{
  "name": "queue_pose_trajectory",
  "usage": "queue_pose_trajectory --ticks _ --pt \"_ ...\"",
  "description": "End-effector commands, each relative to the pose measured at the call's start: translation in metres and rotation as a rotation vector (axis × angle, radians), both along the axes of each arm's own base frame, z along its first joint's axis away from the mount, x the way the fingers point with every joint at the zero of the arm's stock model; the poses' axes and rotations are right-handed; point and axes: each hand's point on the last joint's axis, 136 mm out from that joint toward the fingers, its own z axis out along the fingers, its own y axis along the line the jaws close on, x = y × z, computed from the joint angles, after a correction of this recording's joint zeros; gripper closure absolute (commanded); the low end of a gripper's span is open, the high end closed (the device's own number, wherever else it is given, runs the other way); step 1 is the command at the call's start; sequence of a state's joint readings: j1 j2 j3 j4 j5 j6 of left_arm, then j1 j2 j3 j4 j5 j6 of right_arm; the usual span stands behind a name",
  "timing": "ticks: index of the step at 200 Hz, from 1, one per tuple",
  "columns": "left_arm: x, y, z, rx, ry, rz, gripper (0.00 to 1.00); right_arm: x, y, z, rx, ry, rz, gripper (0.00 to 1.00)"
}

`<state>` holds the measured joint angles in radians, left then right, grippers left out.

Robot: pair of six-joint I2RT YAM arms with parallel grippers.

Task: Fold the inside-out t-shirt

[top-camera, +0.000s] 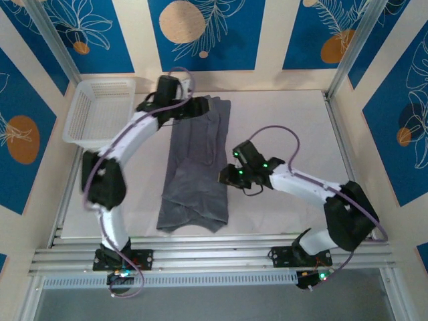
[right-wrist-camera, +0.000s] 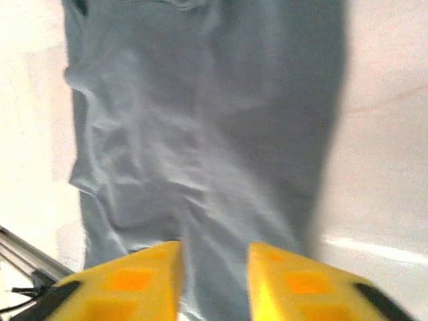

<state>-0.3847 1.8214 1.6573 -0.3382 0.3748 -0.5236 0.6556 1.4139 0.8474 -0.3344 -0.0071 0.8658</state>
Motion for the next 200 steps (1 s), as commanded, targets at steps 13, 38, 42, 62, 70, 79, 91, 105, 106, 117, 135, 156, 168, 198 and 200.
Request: queue_pose_trajectory --ticks 13,38,42,62,70,79,91,105,106,117,135,156,168,198,200 --pt "-0.062 0.074 -0.045 0.078 0.125 0.134 0.39 -0.033 -0.012 -0.036 0.047 0.089 0.09 0.51" --pt "-0.105 0.103 -0.08 0.098 0.222 0.177 0.35 -0.042 0.005 -0.051 0.104 0.151 0.134 0.47" --pt "-0.11 0.106 -0.085 0.098 0.236 0.178 0.34 -0.043 0.006 -0.054 0.102 0.162 0.138 0.47" --pt "-0.133 0.111 -0.105 0.086 0.296 0.175 0.3 -0.043 0.019 -0.06 0.136 0.193 0.16 0.59" --pt "-0.141 0.111 -0.112 0.072 0.324 0.17 0.29 -0.042 0.022 -0.063 0.142 0.203 0.156 0.63" --pt "-0.149 0.109 -0.118 0.052 0.35 0.16 0.29 -0.043 0.025 -0.064 0.156 0.212 0.158 0.67" --pt "-0.162 0.108 -0.129 0.033 0.388 0.156 0.27 -0.043 0.028 -0.065 0.163 0.216 0.158 0.74" --pt "-0.177 0.111 -0.142 0.032 0.431 0.167 0.26 -0.044 0.028 -0.063 0.166 0.214 0.157 0.84" --pt "-0.178 0.112 -0.143 0.033 0.434 0.169 0.26 -0.044 0.028 -0.063 0.167 0.214 0.156 0.84" --pt "-0.19 0.117 -0.155 0.045 0.472 0.185 0.25 -0.042 0.027 -0.058 0.174 0.199 0.152 0.91" --pt "-0.209 0.117 -0.169 0.022 0.54 0.187 0.22 -0.04 0.021 -0.049 0.184 0.175 0.131 1.0" --pt "-0.229 0.116 -0.185 0.0 0.623 0.197 0.21 -0.04 0.01 -0.041 0.192 0.149 0.098 1.0" --pt "-0.238 0.119 -0.193 0.006 0.651 0.204 0.22 -0.04 0.005 -0.04 0.191 0.141 0.089 1.0" --pt "-0.241 0.124 -0.208 0.038 0.658 0.222 0.34 -0.038 0.003 -0.045 0.193 0.157 0.084 1.0" --pt "-0.241 0.124 -0.209 0.036 0.66 0.222 0.34 -0.038 0.003 -0.045 0.194 0.159 0.085 1.0"
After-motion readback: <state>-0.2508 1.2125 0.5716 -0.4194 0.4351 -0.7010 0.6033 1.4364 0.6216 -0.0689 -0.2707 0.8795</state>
